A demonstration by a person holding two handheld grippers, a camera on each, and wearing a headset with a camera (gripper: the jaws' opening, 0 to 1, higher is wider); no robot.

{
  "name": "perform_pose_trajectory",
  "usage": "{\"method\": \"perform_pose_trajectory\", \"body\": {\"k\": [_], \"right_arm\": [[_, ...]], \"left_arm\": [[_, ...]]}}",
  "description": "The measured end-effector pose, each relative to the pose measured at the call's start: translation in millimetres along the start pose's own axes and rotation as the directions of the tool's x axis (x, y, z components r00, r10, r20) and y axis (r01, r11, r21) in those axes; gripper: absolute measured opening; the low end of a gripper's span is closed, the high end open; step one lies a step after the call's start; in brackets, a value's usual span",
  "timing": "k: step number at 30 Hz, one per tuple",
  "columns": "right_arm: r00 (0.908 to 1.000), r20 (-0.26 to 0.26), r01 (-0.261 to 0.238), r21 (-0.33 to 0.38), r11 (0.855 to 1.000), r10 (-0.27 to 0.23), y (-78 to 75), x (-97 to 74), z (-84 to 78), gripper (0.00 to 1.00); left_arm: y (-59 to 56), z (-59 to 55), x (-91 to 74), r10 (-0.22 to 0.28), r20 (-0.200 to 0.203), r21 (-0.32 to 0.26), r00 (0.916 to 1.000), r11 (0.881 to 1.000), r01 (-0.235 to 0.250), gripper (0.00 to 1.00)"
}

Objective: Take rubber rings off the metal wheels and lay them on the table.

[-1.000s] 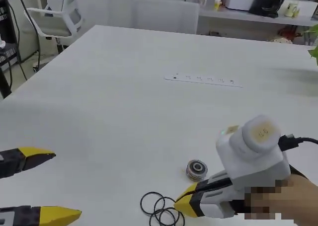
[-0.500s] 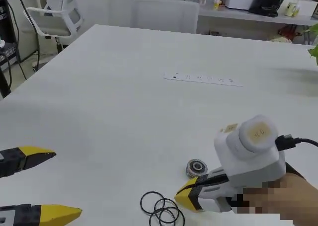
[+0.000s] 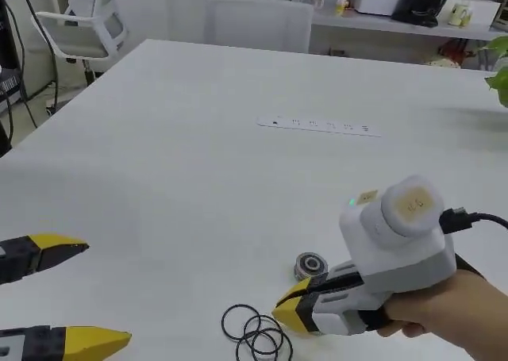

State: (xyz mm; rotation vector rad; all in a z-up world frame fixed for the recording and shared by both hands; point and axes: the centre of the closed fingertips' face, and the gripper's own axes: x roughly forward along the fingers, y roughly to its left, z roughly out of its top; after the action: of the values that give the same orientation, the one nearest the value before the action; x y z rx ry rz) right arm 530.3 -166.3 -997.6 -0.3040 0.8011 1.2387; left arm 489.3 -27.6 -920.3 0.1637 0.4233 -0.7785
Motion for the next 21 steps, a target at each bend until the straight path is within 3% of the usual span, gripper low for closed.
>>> {"method": "perform_pose_trajectory", "body": {"k": [10, 21], "right_arm": [[0.9997, -0.017, -0.018, -0.028, 0.999, 0.018, 10.6, -2.8, 3.0, 0.17], [0.9914, -0.124, -0.059, -0.133, 0.989, 0.043, 25.2, -5.2, -7.0, 0.35]], "left_arm": [[-6.8, 2.2, 2.9, -0.013, 0.009, -0.007, 0.9999, 1.0, 0.013, 0.67], [-13.7, 4.7, 5.9, -0.031, 0.018, -0.006, 0.9994, 0.999, 0.031, 0.68]]}}
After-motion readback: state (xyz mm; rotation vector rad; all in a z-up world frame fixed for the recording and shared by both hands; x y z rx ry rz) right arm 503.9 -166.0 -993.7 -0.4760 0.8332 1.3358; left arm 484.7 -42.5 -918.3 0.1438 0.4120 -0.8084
